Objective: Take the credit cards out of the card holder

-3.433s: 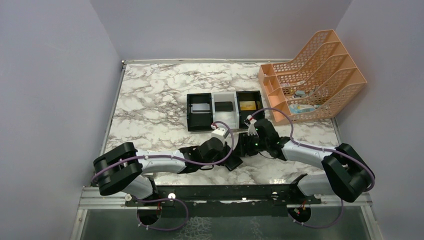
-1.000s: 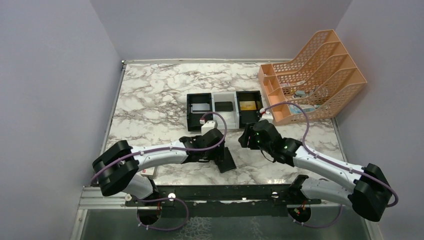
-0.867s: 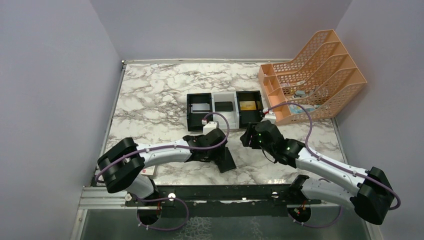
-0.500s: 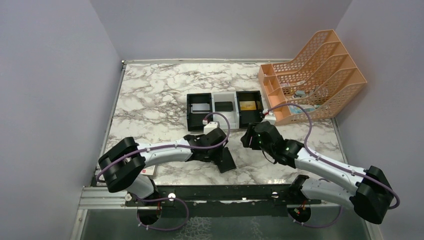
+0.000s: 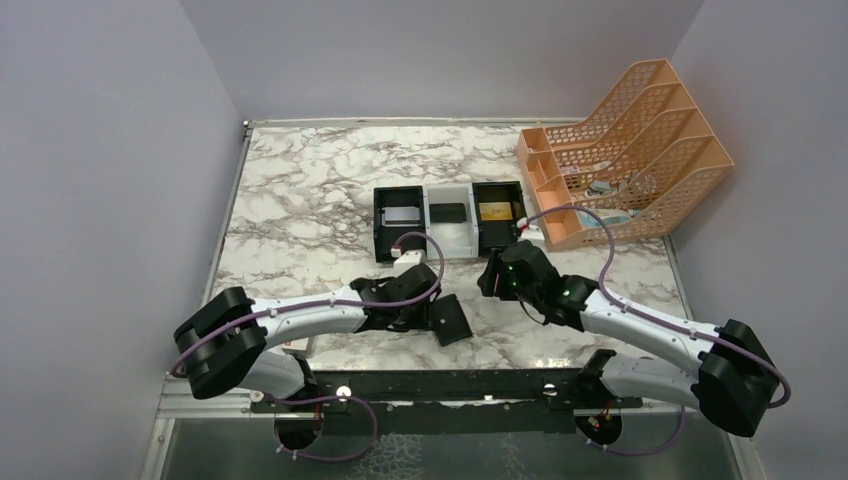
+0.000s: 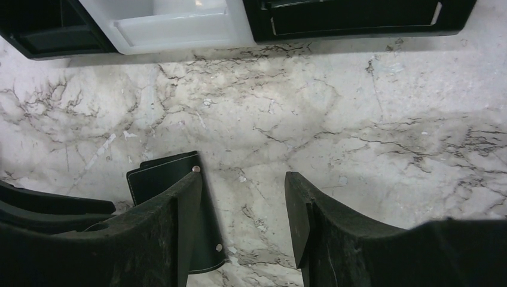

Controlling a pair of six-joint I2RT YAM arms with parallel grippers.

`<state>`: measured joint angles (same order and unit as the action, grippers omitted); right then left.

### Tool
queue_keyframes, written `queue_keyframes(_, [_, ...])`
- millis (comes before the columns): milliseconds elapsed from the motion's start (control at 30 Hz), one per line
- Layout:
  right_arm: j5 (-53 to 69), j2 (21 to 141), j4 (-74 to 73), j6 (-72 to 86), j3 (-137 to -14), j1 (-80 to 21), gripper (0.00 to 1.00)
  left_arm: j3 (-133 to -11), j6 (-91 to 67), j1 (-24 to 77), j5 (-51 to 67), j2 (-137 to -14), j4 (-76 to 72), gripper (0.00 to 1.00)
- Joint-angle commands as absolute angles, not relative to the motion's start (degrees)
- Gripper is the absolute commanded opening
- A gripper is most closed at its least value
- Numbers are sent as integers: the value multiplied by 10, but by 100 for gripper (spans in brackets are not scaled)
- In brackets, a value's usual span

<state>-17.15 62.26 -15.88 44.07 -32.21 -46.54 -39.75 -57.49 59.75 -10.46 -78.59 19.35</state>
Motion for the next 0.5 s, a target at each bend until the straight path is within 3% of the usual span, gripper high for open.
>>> queue_keyframes(0, [-126, 645, -138, 430, -352, -467, 55, -376, -594, 600, -100, -764, 189, 36])
queue_keyframes(67, [-105, 658, -133, 424, -358, -467, 55, -374, -596, 600, -99, -768, 178, 34])
queue_keyframes(400, [-70, 690, -139, 394, -383, -467, 55, -362, -605, 600, -105, -769, 145, 0])
queue_keyframes(467, [-54, 692, -132, 388, -384, -467, 55, -362, -604, 600, -112, -756, 146, 0])
